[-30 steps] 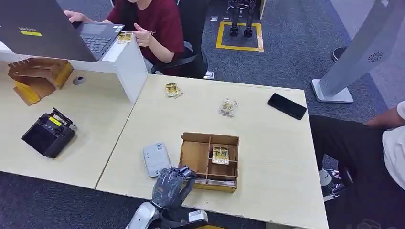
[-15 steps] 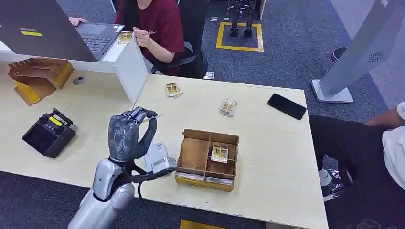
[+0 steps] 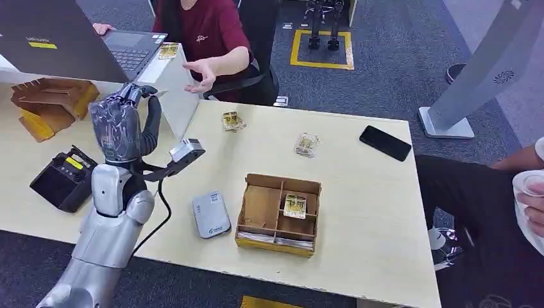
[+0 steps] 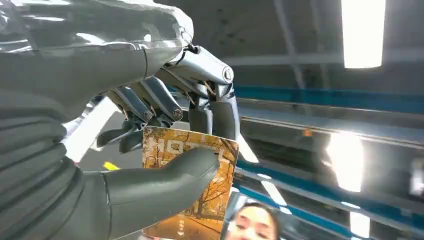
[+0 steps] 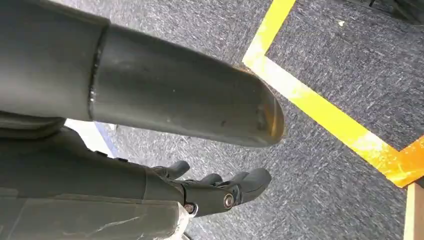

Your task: Pass the card to the sensor for recognition and then transmit it.

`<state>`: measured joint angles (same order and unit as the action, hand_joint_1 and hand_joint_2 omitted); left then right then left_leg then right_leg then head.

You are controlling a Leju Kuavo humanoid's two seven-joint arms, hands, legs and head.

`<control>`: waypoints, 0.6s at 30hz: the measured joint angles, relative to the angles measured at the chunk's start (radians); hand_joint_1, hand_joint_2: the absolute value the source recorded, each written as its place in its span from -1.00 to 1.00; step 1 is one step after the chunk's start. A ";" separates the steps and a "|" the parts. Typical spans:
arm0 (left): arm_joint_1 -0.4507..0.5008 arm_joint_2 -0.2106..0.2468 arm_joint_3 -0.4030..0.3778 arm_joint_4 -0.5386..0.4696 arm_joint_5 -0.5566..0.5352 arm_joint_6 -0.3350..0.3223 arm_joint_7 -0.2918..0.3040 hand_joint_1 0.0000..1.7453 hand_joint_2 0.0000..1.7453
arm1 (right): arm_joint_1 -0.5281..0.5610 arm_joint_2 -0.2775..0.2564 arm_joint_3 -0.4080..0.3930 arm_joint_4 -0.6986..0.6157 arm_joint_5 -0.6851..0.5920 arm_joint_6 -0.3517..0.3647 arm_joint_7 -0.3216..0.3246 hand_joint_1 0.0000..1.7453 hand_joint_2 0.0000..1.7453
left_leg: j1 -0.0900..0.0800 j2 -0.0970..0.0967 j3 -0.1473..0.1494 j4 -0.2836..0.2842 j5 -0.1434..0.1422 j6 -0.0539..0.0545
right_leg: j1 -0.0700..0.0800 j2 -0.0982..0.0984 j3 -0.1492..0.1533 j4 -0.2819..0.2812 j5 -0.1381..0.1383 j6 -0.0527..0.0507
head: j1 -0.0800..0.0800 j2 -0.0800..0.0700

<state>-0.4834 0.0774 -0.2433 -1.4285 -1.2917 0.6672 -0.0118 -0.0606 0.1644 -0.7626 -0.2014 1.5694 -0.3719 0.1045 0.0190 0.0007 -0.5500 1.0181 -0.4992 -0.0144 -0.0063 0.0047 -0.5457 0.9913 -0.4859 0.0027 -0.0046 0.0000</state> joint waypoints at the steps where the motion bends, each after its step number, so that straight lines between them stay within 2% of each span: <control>1: -0.013 -0.006 0.008 0.029 -0.002 0.005 0.000 1.00 1.00 | -0.001 0.000 0.003 0.000 0.000 0.000 0.000 -1.00 -1.00 | 0.000 0.000 0.000 0.000 0.000 0.000 | 0.000 0.000 0.000 0.000 0.000 -0.001 | 0.000 0.000; 8: -0.050 -0.041 0.040 0.165 -0.003 0.015 0.004 1.00 1.00 | -0.002 0.000 0.012 0.000 0.000 0.000 0.013 -1.00 -1.00 | 0.000 0.000 0.000 0.000 0.000 0.000 | 0.000 0.001 0.000 0.000 0.000 -0.001 | 0.000 0.000; 18: -0.054 -0.065 0.053 0.232 -0.003 0.015 0.001 1.00 1.00 | -0.002 0.000 0.026 0.000 0.000 0.000 0.020 -1.00 -1.00 | 0.000 0.001 0.000 0.000 0.000 0.000 | 0.000 0.001 -0.001 0.000 0.001 -0.001 | 0.000 0.000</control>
<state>-0.5378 0.0126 -0.1900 -1.1967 -1.2947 0.6825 -0.0111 -0.0629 0.1644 -0.7362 -0.2014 1.5698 -0.3719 0.1244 0.0190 0.0013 -0.5504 1.0181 -0.4992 -0.0145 -0.0063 0.0056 -0.5465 0.9912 -0.4854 0.0020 -0.0042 0.0000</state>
